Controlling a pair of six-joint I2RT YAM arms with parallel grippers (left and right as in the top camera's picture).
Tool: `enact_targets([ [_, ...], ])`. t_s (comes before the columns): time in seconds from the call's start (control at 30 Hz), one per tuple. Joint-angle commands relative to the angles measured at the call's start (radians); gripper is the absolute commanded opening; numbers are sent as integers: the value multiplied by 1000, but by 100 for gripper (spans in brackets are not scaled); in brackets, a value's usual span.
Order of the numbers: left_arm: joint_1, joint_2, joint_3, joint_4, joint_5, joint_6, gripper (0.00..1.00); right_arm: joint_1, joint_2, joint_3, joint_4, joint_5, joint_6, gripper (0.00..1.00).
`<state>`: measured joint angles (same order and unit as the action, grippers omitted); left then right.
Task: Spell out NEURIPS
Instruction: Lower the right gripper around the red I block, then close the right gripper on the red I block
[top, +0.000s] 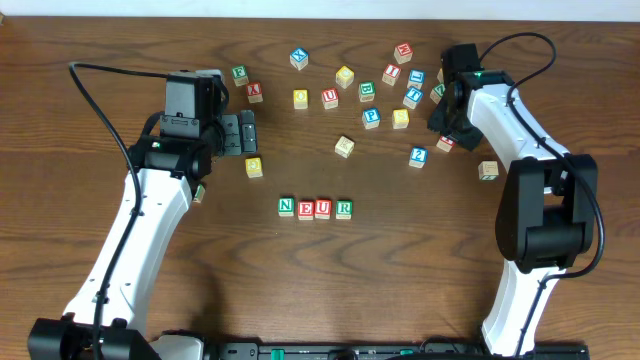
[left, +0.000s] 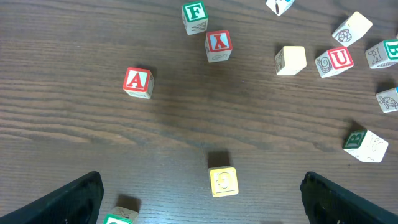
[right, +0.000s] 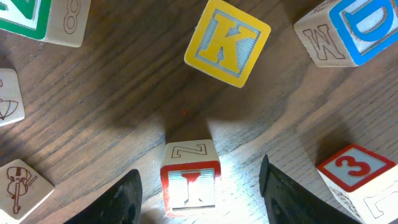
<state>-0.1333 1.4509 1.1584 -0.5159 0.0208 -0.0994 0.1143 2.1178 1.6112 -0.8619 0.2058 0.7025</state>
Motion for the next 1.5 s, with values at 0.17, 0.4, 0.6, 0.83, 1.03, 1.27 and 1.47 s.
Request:
enact_targets([
  [0.17, 4, -17, 24, 0, -5, 10, 100, -1, 11, 12, 3, 31, -13, 56],
  [0.4, 4, -17, 24, 1, -5, 10, 100, 2, 16, 11, 3, 31, -12, 55],
  [0.6, 4, -17, 24, 1, -5, 10, 100, 7, 37, 11, 4, 31, -12, 55],
  [0.83, 4, -17, 24, 1, -5, 10, 100, 11, 42, 11, 10, 31, -12, 55],
  [1.03, 4, -17, 24, 1, -5, 10, 100, 11, 42, 11, 10, 31, -12, 47],
  [1.27, 4, -17, 24, 1, -5, 10, 100, 11, 42, 11, 10, 31, -11, 40],
  [1.47, 4, -17, 24, 1, -5, 10, 100, 12, 42, 11, 11, 31, -11, 40],
])
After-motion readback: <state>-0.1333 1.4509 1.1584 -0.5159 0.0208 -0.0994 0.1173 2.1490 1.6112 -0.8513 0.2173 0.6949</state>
